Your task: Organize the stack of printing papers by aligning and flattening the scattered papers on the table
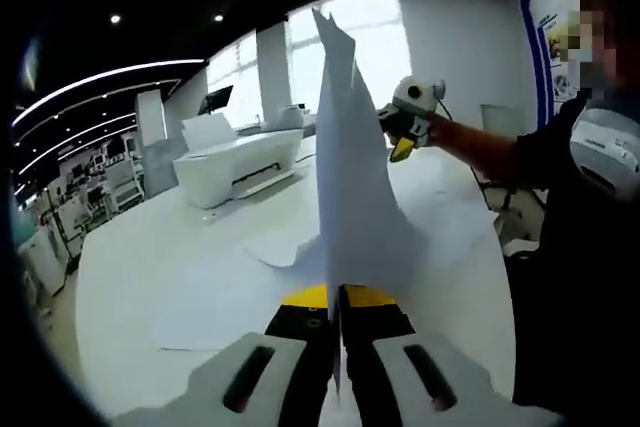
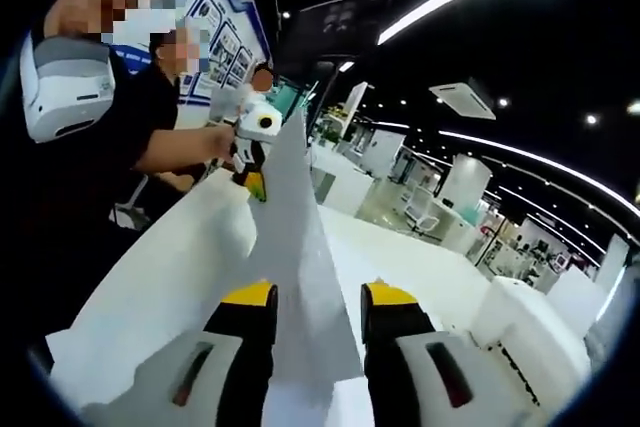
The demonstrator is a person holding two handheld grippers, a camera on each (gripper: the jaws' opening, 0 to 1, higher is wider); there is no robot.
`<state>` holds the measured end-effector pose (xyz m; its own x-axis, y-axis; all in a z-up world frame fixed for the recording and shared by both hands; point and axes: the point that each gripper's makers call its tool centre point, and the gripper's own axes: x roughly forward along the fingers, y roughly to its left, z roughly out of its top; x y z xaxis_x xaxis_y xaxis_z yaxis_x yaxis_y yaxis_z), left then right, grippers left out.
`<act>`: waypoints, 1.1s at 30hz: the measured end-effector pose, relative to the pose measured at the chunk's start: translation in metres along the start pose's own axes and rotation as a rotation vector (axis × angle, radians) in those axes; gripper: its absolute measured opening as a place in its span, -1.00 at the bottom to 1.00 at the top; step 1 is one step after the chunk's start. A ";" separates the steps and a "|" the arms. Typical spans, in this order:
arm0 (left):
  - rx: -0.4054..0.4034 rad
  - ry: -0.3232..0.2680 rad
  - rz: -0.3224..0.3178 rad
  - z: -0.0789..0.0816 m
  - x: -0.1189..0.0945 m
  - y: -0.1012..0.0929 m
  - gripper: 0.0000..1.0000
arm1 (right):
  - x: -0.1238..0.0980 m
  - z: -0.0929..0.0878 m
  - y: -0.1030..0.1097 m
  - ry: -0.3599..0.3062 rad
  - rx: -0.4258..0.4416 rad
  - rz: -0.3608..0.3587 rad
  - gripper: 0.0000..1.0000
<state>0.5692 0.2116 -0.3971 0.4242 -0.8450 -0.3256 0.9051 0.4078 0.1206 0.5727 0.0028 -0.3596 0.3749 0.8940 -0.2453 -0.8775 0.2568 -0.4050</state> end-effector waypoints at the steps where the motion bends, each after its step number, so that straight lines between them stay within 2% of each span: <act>1: 0.004 -0.002 0.002 0.001 -0.001 -0.001 -0.88 | -0.002 0.001 -0.003 -0.009 0.005 -0.016 -0.33; 8: 0.015 -0.028 0.016 0.005 -0.008 0.000 -0.88 | -0.012 0.006 -0.014 -0.052 0.037 -0.073 -0.12; 12: 0.018 -0.047 0.028 0.008 -0.012 0.003 -0.88 | -0.015 0.011 -0.010 -0.092 0.066 -0.056 -0.06; 16: 0.027 -0.069 0.034 0.011 -0.014 0.002 -0.88 | -0.013 0.008 -0.008 -0.087 0.087 -0.049 0.00; 22: 0.060 -0.115 0.029 0.020 -0.016 -0.004 -0.88 | -0.012 0.005 -0.005 -0.127 0.161 -0.033 0.09; 24: 0.049 -0.127 0.022 0.022 -0.017 -0.005 -0.88 | -0.012 0.010 -0.003 -0.168 0.205 -0.016 0.10; 25: 0.009 -0.130 0.008 0.022 -0.017 -0.007 -0.88 | -0.013 0.012 -0.001 -0.188 0.218 -0.006 0.09; 26: 0.001 -0.135 0.005 0.022 -0.018 -0.007 -0.88 | -0.013 0.014 0.001 -0.202 0.227 0.004 0.09; 30: -0.027 -0.182 -0.012 0.026 -0.020 -0.009 -0.88 | -0.013 0.014 0.006 -0.230 0.269 0.026 0.06; 33: -0.059 -0.216 -0.033 0.030 -0.021 -0.011 -0.88 | -0.012 0.013 0.009 -0.240 0.302 0.037 -0.09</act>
<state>0.5513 0.2147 -0.3634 0.3973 -0.9099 -0.1194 0.9177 0.3933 0.0559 0.5563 -0.0013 -0.3492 0.2919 0.9561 -0.0275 -0.9512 0.2871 -0.1130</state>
